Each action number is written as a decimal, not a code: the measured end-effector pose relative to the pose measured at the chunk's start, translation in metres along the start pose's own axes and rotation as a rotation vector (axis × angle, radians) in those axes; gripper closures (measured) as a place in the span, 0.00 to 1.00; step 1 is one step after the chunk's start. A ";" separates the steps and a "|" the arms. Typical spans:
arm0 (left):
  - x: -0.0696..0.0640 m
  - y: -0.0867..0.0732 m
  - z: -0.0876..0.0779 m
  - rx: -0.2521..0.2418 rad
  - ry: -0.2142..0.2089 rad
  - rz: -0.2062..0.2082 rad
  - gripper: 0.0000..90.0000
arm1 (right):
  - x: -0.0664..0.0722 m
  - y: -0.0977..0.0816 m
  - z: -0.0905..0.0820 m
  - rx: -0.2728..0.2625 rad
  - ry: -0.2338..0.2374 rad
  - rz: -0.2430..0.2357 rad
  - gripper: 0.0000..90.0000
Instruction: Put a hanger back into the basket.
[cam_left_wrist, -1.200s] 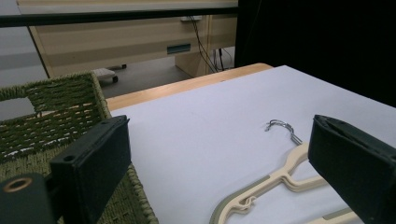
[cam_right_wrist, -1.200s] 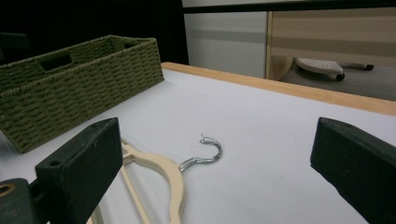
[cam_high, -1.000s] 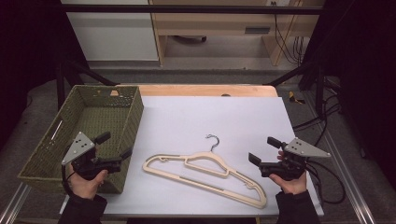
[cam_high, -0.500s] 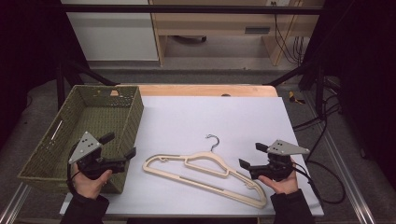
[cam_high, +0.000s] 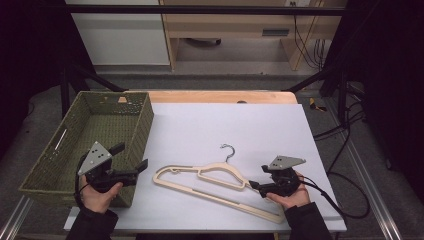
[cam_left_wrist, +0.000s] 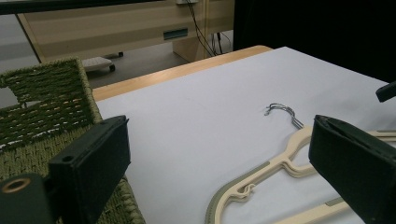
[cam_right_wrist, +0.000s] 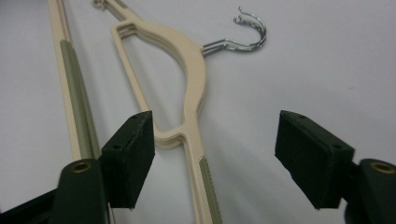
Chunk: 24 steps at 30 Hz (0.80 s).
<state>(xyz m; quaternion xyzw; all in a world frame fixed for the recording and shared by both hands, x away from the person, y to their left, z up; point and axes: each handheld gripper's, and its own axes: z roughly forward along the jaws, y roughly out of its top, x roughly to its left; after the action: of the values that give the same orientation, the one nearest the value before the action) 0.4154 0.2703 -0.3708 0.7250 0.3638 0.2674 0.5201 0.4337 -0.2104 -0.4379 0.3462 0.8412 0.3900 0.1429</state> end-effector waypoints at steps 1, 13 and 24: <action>0.000 0.000 0.000 0.001 0.000 0.002 0.06 | 0.000 -0.001 0.002 0.006 0.007 -0.002 0.35; -0.004 -0.001 0.004 0.020 -0.007 0.012 0.06 | -0.004 -0.016 0.022 0.165 0.055 -0.026 0.61; -0.008 -0.001 0.007 0.035 -0.011 0.026 0.06 | -0.002 -0.017 0.026 0.209 0.077 -0.034 0.83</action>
<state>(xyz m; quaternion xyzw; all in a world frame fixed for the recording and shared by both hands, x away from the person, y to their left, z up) 0.4162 0.2597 -0.3739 0.7401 0.3562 0.2639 0.5057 0.4402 -0.2051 -0.4675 0.3297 0.8879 0.3106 0.0801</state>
